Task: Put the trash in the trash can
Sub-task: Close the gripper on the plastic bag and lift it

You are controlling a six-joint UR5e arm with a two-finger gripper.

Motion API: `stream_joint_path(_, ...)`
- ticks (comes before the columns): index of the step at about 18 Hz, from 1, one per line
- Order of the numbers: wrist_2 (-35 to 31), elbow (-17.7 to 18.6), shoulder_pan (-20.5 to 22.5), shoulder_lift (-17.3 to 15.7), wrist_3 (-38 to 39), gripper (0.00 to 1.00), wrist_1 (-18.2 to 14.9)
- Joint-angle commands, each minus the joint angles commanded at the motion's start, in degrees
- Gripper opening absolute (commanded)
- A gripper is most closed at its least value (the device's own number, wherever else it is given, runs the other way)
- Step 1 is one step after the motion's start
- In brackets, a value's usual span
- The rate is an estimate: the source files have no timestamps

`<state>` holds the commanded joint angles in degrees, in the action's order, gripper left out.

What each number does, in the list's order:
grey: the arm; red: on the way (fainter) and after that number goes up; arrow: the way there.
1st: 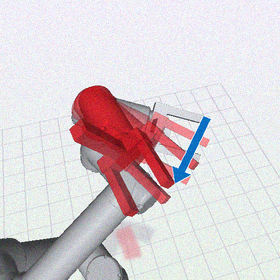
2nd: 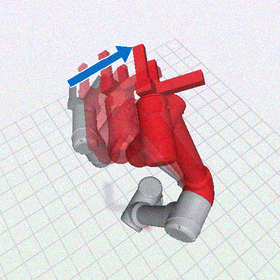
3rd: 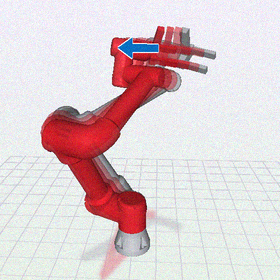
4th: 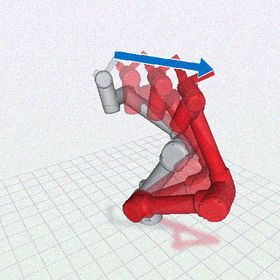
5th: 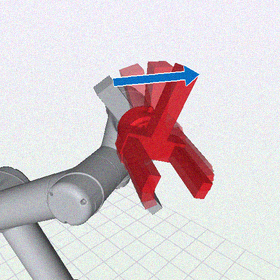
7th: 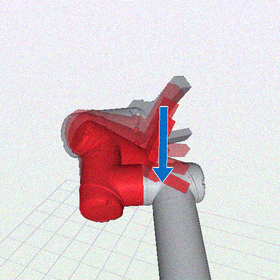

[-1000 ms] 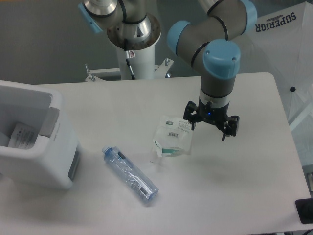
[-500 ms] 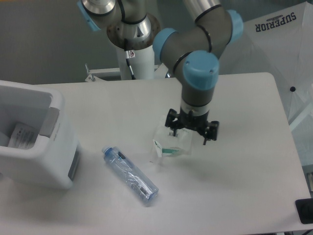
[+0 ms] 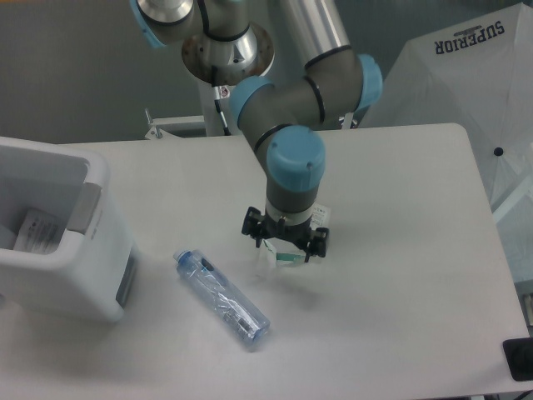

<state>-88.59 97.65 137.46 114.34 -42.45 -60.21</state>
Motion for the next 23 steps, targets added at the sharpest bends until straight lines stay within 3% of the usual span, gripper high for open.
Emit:
stream_joint_path(2,0.0,0.0,0.0,0.4,-0.1,1.00,0.0)
stream_joint_path(3,-0.1,0.0,0.0,0.4,-0.1,0.94,-0.1)
stream_joint_path(5,-0.7,0.3,0.0,0.5,-0.2,0.63,-0.2)
stream_joint_path(6,-2.6,0.4,-0.1,0.8,-0.1,0.34,-0.3)
stream_joint_path(7,-3.3,0.4,-0.1,1.1,0.0,0.17,-0.3)
stream_joint_path(9,-3.3,0.4,-0.1,1.0,0.0,0.01,-0.3)
stream_joint_path(17,-1.3,-0.7,-0.1,-1.0,-0.1,0.00,-0.4)
stream_joint_path(23,4.6,-2.7,0.9,-7.0,0.0,0.00,-0.6)
